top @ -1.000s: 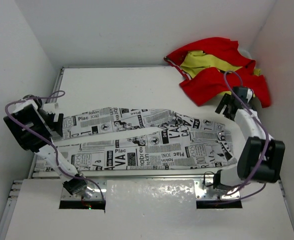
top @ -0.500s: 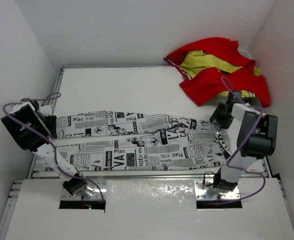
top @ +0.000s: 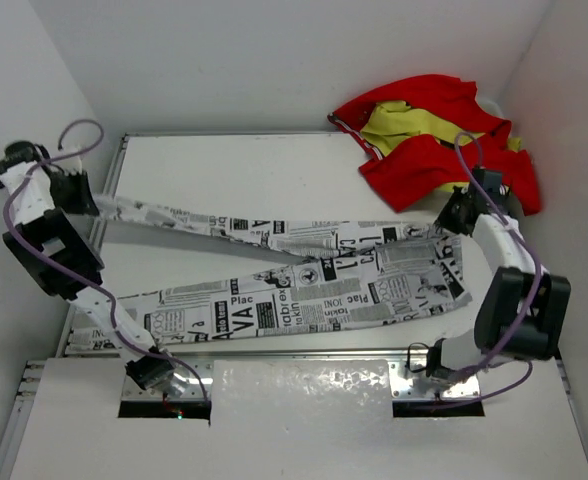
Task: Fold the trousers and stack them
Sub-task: Flatten the trousers out, then fold the trousers
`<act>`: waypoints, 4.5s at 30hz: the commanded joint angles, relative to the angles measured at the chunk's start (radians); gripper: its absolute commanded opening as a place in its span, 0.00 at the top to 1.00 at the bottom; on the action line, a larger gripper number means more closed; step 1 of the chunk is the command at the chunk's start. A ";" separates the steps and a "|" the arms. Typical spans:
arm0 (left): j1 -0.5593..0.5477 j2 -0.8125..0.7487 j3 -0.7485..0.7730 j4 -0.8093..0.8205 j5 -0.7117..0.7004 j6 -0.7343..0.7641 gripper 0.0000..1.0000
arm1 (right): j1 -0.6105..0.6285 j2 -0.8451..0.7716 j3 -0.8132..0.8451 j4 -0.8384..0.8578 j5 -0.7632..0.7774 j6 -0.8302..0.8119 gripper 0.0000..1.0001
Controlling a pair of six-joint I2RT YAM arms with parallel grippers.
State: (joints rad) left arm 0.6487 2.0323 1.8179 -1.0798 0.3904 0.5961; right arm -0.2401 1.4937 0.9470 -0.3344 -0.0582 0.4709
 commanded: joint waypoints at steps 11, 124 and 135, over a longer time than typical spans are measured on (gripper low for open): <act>-0.064 -0.311 0.061 0.065 0.171 0.018 1.00 | -0.027 -0.458 -0.128 0.114 0.138 -0.069 1.00; -0.181 0.163 -0.013 0.417 -0.180 -0.343 0.40 | -0.056 -0.037 0.150 -0.242 0.359 0.022 0.19; -0.236 0.269 -0.103 0.452 -0.430 -0.268 0.55 | -0.027 0.177 0.161 -0.206 0.267 0.034 0.20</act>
State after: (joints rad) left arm 0.4301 2.2898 1.8099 -0.6338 0.0910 0.3080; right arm -0.2764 1.6714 1.1080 -0.5690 0.2329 0.4831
